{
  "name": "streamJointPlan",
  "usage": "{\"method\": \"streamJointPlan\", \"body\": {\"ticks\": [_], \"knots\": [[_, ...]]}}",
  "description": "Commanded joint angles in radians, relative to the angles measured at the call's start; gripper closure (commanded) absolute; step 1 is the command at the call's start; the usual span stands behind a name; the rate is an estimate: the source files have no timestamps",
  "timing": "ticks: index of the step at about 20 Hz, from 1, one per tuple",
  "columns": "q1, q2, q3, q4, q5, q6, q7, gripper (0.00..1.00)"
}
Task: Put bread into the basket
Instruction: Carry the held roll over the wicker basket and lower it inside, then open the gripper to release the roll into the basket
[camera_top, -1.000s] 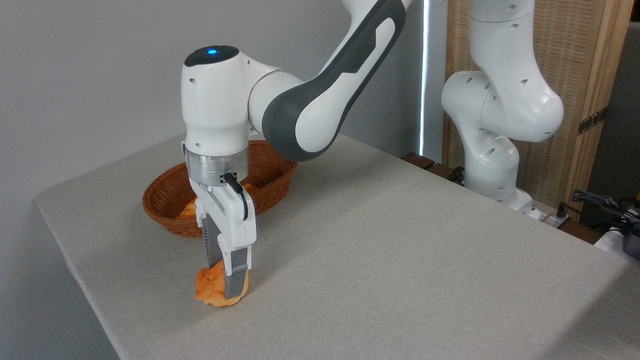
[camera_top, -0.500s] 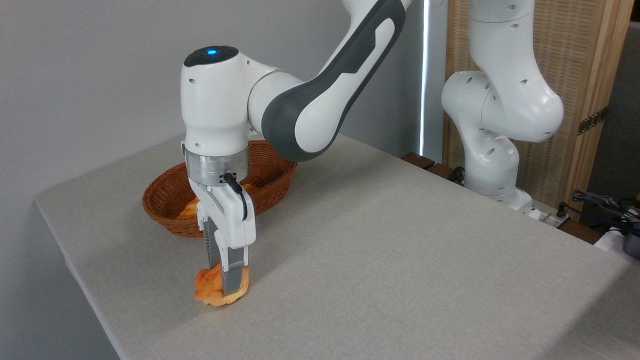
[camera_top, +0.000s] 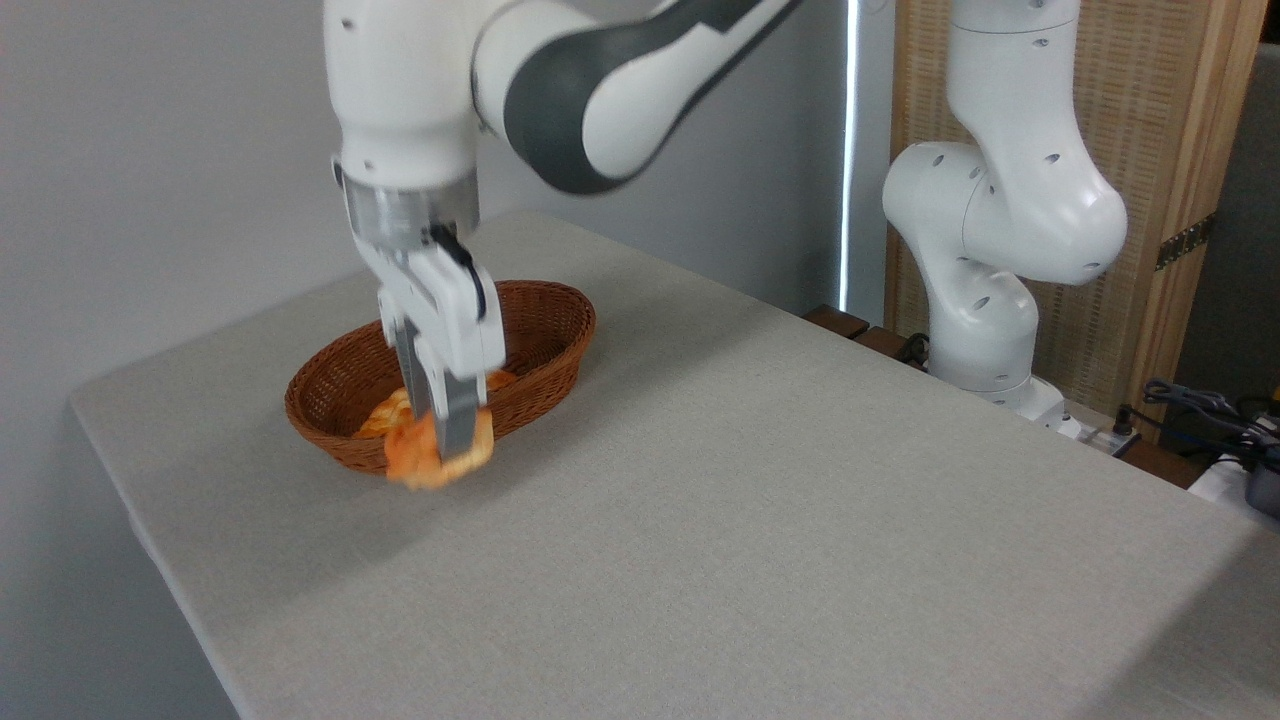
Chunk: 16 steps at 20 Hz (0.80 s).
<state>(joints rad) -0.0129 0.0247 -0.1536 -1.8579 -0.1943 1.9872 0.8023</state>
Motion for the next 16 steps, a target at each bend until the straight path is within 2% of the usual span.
{"method": "streamJointPlan", "body": {"ticks": [1, 4, 6, 7, 8, 10, 12, 16], "knots": [[-0.001, -0.061, -0.067, 0.011, -0.076, -0.093, -0.096, 0.57], [-0.001, -0.065, -0.167, 0.011, -0.077, -0.093, -0.269, 0.55], [-0.001, -0.048, -0.220, 0.009, -0.070, -0.068, -0.319, 0.51], [-0.001, -0.034, -0.230, 0.006, -0.071, -0.045, -0.328, 0.41], [-0.001, -0.026, -0.233, 0.005, -0.074, -0.021, -0.348, 0.25], [-0.002, -0.006, -0.245, 0.005, -0.074, 0.022, -0.377, 0.16], [-0.002, 0.007, -0.253, 0.002, -0.068, 0.035, -0.376, 0.01], [-0.002, 0.011, -0.253, 0.002, -0.065, 0.035, -0.367, 0.00]]}}
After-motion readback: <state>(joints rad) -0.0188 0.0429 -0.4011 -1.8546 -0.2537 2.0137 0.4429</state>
